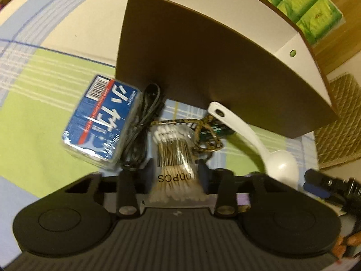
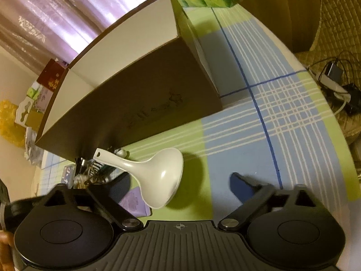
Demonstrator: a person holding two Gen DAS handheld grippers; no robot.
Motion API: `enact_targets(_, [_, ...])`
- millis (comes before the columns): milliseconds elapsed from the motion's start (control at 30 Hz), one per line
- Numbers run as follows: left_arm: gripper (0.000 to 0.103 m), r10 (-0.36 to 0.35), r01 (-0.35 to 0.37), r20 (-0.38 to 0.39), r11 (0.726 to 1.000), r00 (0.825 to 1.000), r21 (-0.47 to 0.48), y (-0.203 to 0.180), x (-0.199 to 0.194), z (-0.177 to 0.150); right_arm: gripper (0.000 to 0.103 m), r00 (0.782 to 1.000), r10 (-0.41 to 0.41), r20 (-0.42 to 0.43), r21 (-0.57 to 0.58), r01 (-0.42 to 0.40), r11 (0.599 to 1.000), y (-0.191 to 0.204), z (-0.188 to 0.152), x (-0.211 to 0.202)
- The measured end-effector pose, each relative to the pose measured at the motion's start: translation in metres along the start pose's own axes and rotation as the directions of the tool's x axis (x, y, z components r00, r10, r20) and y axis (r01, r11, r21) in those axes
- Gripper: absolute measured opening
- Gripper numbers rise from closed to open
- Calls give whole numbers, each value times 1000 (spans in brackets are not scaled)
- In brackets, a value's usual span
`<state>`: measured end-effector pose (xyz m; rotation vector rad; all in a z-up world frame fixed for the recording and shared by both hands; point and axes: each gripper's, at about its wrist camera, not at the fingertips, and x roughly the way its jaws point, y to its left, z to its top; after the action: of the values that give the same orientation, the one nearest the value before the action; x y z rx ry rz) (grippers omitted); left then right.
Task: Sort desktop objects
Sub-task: 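Grasp the cotton swab bag with the left gripper while the right gripper grasps the white ladle, then carry the swab bag and the white ladle over the box with both grippers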
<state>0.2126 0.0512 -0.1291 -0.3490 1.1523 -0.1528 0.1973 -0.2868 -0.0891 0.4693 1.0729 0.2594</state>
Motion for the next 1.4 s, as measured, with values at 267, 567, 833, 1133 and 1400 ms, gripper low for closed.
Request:
enact_targets(267, [23, 32, -33, 6, 998, 999, 60, -2, -10, -14, 57, 1000, 20, -9, 45, -20, 999, -6, 2, 14])
enact_targets(567, [22, 41, -42, 18, 995, 999, 92, -3, -28, -28, 0, 996, 71, -48, 99, -66, 993, -11, -8, 23])
enact_targets(833, [22, 52, -60, 63, 989, 997, 134, -10, -48, -31, 0, 995, 101, 7, 225, -100, 969, -28, -13, -4])
enact_targets(1133, [22, 24, -45, 117, 982, 993, 182, -23, -71, -31, 0, 989, 139, 53, 268, -148, 952, -24, -17, -32])
enact_targets(1400, [22, -14, -27, 169, 970, 986, 241, -41, -89, -16, 0, 979, 169, 112, 273, -194, 942, -11, -1, -47])
